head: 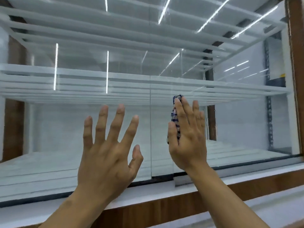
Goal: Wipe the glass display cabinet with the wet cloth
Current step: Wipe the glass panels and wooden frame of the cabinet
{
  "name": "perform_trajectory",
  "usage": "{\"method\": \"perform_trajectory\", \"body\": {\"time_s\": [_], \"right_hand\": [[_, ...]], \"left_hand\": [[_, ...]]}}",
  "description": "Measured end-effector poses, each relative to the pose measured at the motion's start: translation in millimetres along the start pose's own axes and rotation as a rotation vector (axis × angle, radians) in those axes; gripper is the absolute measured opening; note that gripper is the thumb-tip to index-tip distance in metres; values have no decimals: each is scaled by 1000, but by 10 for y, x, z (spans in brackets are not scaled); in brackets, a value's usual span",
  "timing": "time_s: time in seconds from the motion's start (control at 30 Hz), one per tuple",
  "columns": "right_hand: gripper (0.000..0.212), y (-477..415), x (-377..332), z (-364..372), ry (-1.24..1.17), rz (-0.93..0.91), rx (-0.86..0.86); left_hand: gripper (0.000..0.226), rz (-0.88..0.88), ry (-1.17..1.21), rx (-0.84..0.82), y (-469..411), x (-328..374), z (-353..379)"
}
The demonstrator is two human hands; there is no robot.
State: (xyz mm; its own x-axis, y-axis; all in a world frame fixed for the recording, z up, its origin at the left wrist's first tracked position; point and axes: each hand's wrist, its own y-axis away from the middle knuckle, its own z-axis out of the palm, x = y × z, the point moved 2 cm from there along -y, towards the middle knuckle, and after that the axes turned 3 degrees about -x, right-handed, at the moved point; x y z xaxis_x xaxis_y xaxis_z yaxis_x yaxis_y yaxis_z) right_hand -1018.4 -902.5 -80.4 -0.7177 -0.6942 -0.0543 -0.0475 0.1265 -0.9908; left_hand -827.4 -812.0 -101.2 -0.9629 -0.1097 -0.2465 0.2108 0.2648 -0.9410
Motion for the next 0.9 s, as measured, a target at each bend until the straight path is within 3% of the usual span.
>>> {"method": "perform_trajectory", "body": {"time_s": [0.17,0.33,0.57,0.63,0.77,0.9], "right_hand": [[57,-315,752,-265,-45,8,76],[56,-896,909,-432,-55,13,55],[59,-858,534,-225,92,-447,-100],[58,-905,792,-325,112,-410,-57],[60,-1407,1010,-520,48,-132,-27],[62,-1782,500,-392,29,-168,-82]], "left_hand": [[67,-40,-21,38,-438,534,77],[71,-119,-91,23,-906,772,59],[73,-171,-245,-31,-1184,802,-3],[74,-148,-266,-34,-1185,812,-19],[75,-134,-254,-44,-1182,784,-12],[73,-145,-250,-64,-1167,767,17]]}}
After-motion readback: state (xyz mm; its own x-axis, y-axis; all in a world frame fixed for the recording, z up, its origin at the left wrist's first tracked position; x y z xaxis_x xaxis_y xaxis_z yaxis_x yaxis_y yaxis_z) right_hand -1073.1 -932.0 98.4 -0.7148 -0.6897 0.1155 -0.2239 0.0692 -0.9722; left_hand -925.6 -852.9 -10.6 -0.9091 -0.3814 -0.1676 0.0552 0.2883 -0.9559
